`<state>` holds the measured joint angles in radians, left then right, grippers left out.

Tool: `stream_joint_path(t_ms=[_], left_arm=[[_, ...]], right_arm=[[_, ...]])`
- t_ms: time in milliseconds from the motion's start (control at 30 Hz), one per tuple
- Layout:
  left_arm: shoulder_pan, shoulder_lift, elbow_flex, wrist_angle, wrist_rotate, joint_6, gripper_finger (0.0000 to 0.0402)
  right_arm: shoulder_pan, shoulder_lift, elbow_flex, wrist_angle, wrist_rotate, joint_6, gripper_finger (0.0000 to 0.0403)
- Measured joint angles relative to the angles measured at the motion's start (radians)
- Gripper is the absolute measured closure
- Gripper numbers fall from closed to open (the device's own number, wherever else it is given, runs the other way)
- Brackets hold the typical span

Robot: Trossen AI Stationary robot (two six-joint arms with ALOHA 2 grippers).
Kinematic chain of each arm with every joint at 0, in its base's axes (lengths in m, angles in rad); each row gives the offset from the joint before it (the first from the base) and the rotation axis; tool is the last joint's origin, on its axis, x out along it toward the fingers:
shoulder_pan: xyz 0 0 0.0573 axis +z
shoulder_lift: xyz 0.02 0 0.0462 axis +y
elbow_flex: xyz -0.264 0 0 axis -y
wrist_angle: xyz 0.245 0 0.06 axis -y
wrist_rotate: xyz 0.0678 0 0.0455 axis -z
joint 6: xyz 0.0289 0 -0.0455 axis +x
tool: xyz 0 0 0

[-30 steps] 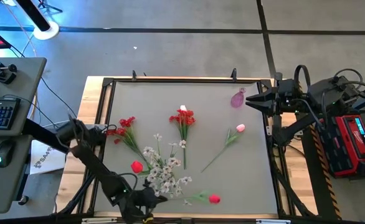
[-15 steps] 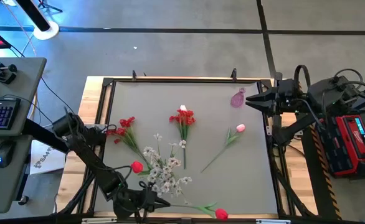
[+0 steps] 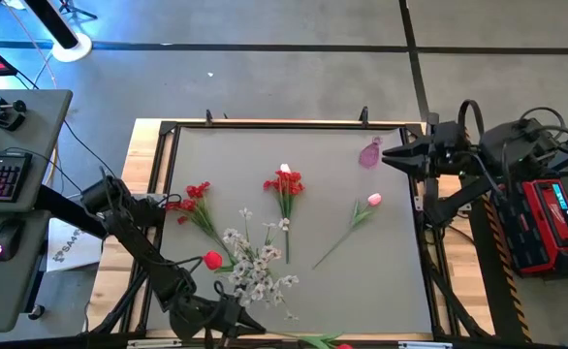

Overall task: Sort flowers into vase by color
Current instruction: Put the red flower into the green vase

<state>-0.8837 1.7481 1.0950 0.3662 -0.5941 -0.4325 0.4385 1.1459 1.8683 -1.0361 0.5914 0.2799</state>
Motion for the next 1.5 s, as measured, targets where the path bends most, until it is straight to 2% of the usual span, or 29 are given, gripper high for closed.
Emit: stream_joint_path(t_ms=[133,300,467,600,733,867,1000,1133,1200,1300,1400,1500], left_arm=[[0.000,0.000,0.000,0.066,0.000,0.026,0.0401],[0.000,0.000,0.000,0.219,-0.002,0.097,0.0401],[-0.001,0.000,0.000,0.380,-0.018,0.185,0.0401],[-0.010,-0.006,0.016,0.472,-0.021,0.243,0.0401],[-0.015,-0.026,0.070,0.478,-0.021,0.309,0.0401],[-0.015,-0.047,0.135,0.479,-0.021,0.381,0.0401],[-0.014,-0.068,0.185,0.478,-0.038,0.446,0.0401],[-0.014,-0.091,0.208,0.475,-0.103,0.490,0.0401],[-0.014,-0.099,0.209,0.470,-0.135,0.506,0.0401],[-0.010,-0.103,0.209,0.471,-0.191,0.524,0.0401],[-0.002,-0.103,0.209,0.469,-0.231,0.524,0.0401],[0.011,-0.103,0.209,0.470,-0.236,0.520,0.0401]], right_arm=[[0.000,0.025,0.001,0.081,0.002,0.233,0.0352],[0.033,0.123,-0.012,0.072,-0.069,0.297,0.0352],[0.125,0.240,-0.028,0.096,-0.036,0.314,0.0352],[0.215,0.272,-0.026,0.261,0.043,0.228,0.0352],[0.300,0.278,-0.026,0.492,0.104,0.048,0.0352],[0.354,0.285,-0.023,0.687,0.073,-0.078,0.0352],[0.357,0.342,-0.024,0.719,0.035,-0.056,0.0352],[0.344,0.414,-0.025,0.731,0.069,-0.013,0.0352],[0.333,0.436,-0.026,0.741,0.089,-0.078,0.0352],[0.309,0.463,-0.026,0.848,0.093,-0.143,0.0352],[0.279,0.495,-0.026,0.975,0.044,-0.203,0.0347],[0.255,0.521,-0.026,1.030,0.009,-0.197,0.0324]])
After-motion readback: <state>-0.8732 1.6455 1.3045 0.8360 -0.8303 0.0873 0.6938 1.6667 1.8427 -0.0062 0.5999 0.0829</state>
